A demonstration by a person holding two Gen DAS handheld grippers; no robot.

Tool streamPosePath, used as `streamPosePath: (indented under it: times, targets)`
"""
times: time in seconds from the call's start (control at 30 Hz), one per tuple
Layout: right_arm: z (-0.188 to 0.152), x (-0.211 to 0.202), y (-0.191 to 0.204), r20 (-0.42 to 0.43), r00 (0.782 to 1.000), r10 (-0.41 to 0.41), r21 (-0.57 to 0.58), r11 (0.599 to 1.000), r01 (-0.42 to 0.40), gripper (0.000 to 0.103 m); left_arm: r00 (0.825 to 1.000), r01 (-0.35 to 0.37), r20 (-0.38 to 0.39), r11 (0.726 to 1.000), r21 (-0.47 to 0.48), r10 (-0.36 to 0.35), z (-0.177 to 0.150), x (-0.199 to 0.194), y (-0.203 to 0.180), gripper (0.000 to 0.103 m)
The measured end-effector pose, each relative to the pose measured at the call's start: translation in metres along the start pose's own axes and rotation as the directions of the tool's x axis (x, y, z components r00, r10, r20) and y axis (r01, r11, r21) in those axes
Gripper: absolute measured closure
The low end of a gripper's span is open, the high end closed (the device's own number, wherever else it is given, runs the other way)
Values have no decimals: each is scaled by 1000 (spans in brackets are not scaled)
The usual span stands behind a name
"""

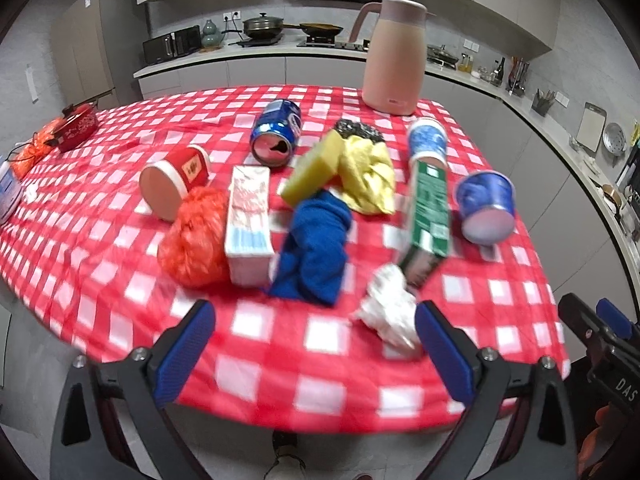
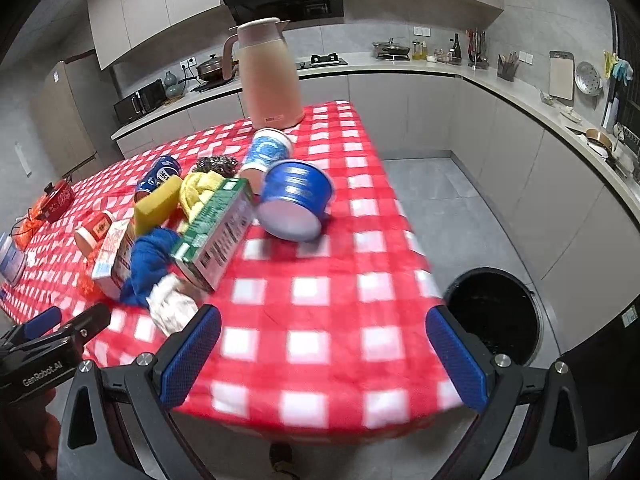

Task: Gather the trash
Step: 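Grasp the white milk carton with the left gripper while the right grasps the green carton, then carry both cartons to the black bin and release them inside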

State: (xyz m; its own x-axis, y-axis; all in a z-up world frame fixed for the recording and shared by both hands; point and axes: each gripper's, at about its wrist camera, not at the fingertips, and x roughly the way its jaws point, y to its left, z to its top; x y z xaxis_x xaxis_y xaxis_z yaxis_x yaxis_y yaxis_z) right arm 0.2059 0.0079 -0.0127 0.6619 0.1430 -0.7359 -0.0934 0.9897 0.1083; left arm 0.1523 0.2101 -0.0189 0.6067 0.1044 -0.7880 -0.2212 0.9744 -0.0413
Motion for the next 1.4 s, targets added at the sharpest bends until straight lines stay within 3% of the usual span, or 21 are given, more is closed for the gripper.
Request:
streamPosePath:
  times: [0.17, 0.3, 0.53, 0.67, 1.0, 1.13, 1.2, 1.33, 1.4]
  targets:
    - [15, 22, 30, -1, 1000, 15, 17, 1000, -15, 3, 999, 38, -18, 999, 25, -37, 21, 26, 18, 17]
    - [24, 44, 50, -30, 999, 34, 28, 999, -33, 17, 999, 48, -27, 998, 33, -47, 33, 42, 28, 22]
    - [35, 73, 76, -56, 997, 48, 39, 998, -46, 39, 994, 98, -49, 995, 25, -97, 50, 65, 46, 48]
    - [38, 86, 83, -67, 997, 35, 47, 998, -32, 41, 989, 133, -69, 990, 48, -129, 55, 75, 49, 62]
    - [42, 106, 90, -93, 995, 32, 87, 996, -24, 43, 987, 154, -63, 981, 115, -147, 58, 77, 50, 62]
    - [44, 108, 93, -106, 993, 53, 104, 994, -42, 43, 984, 156, -106, 980, 123, -143, 56, 84, 51, 48]
    - [44, 110, 94, -111, 991, 70, 114, 992, -57, 41, 981, 169, -112, 980, 102, -158, 55, 86, 56, 48]
    - [45, 114, 100, -111, 991, 71, 104, 993, -59, 39, 975, 196, -120, 977, 80, -186, 55, 89, 62, 65]
    - [47, 113, 100, -114, 988, 103, 125, 988, -88, 39, 973, 208, -113, 976, 71, -199, 54, 89, 64, 68]
